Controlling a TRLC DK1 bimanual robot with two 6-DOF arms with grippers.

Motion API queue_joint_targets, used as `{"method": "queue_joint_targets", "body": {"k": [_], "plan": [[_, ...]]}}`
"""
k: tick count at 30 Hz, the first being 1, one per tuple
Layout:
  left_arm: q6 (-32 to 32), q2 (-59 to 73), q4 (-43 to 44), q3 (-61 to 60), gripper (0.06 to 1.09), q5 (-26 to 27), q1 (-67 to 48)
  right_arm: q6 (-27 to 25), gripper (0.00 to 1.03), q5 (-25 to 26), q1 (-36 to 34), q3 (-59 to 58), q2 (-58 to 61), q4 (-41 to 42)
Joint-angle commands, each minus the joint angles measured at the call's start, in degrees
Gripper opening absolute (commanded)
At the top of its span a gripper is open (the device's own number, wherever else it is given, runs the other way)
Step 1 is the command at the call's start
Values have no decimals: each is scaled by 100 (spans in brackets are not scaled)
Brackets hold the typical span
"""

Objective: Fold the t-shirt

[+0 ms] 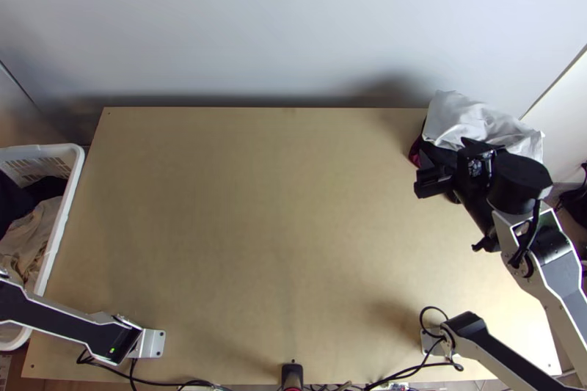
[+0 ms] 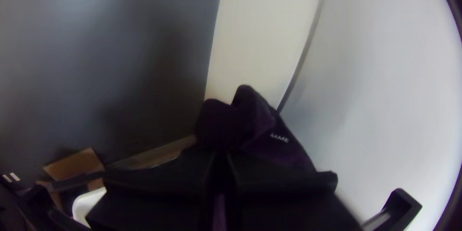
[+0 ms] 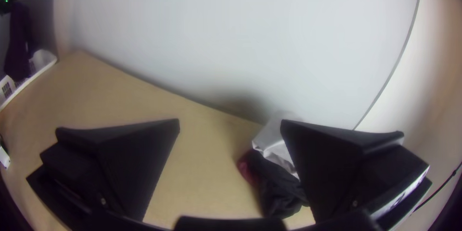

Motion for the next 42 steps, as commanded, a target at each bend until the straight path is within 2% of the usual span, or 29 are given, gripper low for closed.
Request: {"method": "queue_joint_targets", "body": {"k": [1,2,3,7,12,16,21,27,29,31,35,38,42], "plan": [[-230,-648,250,-110,13,611,46,-72,98,59,-5,-120,-151,39],[-379,-666,276,-93,10,1279,107,-63,98,68,-14,-111,-151,57],[-634,-683,302,-84,10,1727,169,-63,98,68,-5,-111,-178,83],[-942,-824,346,-84,10,1753,72,-46,98,86,-23,-128,-248,118],[-880,-982,91,-128,10,1762,-314,-63,98,94,-102,-225,-450,118],[-520,-1457,-251,-348,10,2369,-684,-116,98,94,-172,-304,-591,118],[-476,-2063,-199,-726,10,2483,-1369,-125,98,94,-278,-313,-687,118],[-634,-2406,-234,-1165,10,1753,-2758,-107,98,94,-436,-348,-854,109],[-625,-2626,-172,-1622,10,1261,-3522,-107,98,94,-506,-348,-925,83],[-625,-2740,-102,-1859,10,1033,-3909,-107,98,94,-532,-339,-960,65],[-634,-2977,127,-2633,10,259,-5017,-134,98,94,-673,-269,-1013,4],[-634,-3276,601,-3688,10,-417,-6115,-195,98,94,-884,-172,-1013,-14],[-643,-3417,891,-4329,9,-690,-6889,-239,98,94,-1033,-84,-1013,-23]]}}
